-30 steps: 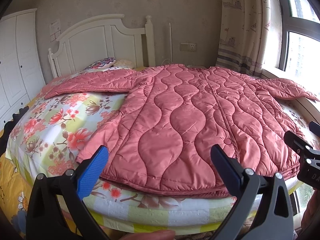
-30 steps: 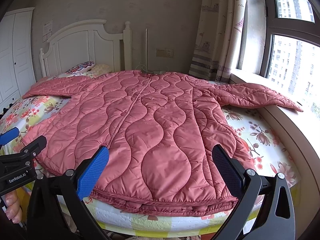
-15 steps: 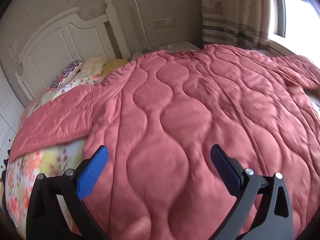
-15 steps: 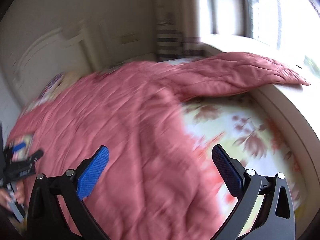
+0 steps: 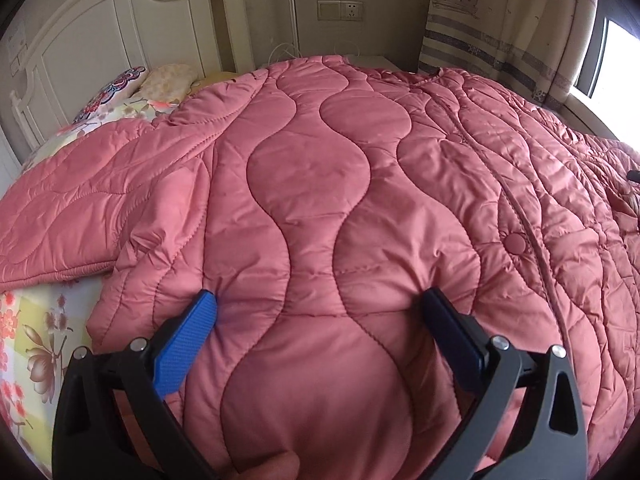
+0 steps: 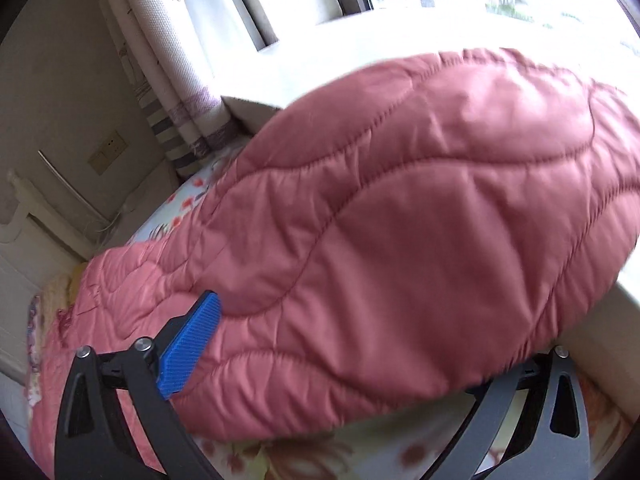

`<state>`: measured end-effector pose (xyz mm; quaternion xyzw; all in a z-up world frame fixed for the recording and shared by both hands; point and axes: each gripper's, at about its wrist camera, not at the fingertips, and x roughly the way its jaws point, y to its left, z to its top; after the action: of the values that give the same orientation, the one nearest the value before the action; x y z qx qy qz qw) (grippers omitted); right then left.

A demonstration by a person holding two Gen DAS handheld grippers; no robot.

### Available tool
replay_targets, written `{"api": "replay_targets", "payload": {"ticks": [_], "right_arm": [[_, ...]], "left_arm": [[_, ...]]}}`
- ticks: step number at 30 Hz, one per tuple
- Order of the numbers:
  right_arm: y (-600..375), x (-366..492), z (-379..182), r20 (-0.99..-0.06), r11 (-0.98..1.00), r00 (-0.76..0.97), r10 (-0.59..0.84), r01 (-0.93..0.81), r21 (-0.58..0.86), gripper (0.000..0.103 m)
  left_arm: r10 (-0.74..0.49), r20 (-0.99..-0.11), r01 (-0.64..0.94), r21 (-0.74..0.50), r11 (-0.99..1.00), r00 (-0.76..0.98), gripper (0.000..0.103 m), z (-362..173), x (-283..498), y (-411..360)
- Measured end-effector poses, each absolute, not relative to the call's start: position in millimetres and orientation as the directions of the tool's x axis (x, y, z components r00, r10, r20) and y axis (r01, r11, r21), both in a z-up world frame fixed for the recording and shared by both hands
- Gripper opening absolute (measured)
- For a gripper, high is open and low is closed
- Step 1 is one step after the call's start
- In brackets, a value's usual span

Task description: Fold large clothes

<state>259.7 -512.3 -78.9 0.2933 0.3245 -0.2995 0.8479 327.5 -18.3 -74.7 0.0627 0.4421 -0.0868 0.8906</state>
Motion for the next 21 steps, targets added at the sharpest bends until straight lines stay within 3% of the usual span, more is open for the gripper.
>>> {"api": "replay_targets", "payload": {"ticks": [1, 3, 5, 9, 13, 15, 17, 18, 19, 20, 21], "right_arm": [[-518, 260, -77, -0.712, 0.643, 0.622, -0.326, 0.698, 0.315, 0.072], [-522, 254, -69, -0.668, 0.624, 0.655, -0.354, 0.697, 0.353, 0.041], [-516, 252, -52, -0.615, 0.630, 0.673, -0.411, 0.697, 0.342, 0.029], [-471, 271, -17, -0.511, 0.737, 0.705, -0.492, 0.649, 0.187, 0.026], [-380, 299, 6, -0.425, 0.879, 0.788, -0.445, 0.476, -0.037, 0.027], [-320, 308, 3, -0.408, 0.923, 0.828, -0.385, 0.334, -0.192, 0.028], [-266, 318, -16, -0.453, 0.919, 0.824, -0.339, 0.189, -0.345, 0.032], [-240, 322, -34, -0.515, 0.913, 0.803, -0.300, 0.085, -0.400, 0.048], [-221, 326, -53, -0.593, 0.906, 0.761, -0.262, -0.019, -0.424, 0.057], [-212, 331, -65, -0.644, 0.900, 0.726, -0.241, -0.080, -0.428, 0.077], [-203, 330, -80, -0.687, 0.892, 0.691, -0.225, -0.138, -0.430, 0.085]], "left_arm": [[-0.102, -0.799, 0.209, 0.031, 0.977, 0.593, 0.101, -75, 327, -18], [-0.100, -0.799, 0.209, 0.033, 0.977, 0.593, 0.101, -75, 326, -17], [-0.099, -0.799, 0.209, 0.034, 0.977, 0.593, 0.101, -74, 326, -17], [-0.098, -0.799, 0.209, 0.036, 0.977, 0.594, 0.101, -74, 326, -17], [-0.098, -0.799, 0.209, 0.035, 0.977, 0.594, 0.101, -74, 326, -17], [-0.098, -0.798, 0.209, 0.035, 0.977, 0.594, 0.101, -74, 326, -17], [-0.099, -0.798, 0.209, 0.035, 0.977, 0.594, 0.101, -74, 326, -17], [-0.099, -0.798, 0.209, 0.034, 0.977, 0.594, 0.101, -74, 326, -17], [-0.099, -0.798, 0.210, 0.034, 0.977, 0.594, 0.101, -74, 326, -17], [-0.100, -0.798, 0.210, 0.033, 0.977, 0.594, 0.101, -74, 326, -17], [-0.101, -0.798, 0.210, 0.033, 0.977, 0.594, 0.101, -74, 326, -17]]}}
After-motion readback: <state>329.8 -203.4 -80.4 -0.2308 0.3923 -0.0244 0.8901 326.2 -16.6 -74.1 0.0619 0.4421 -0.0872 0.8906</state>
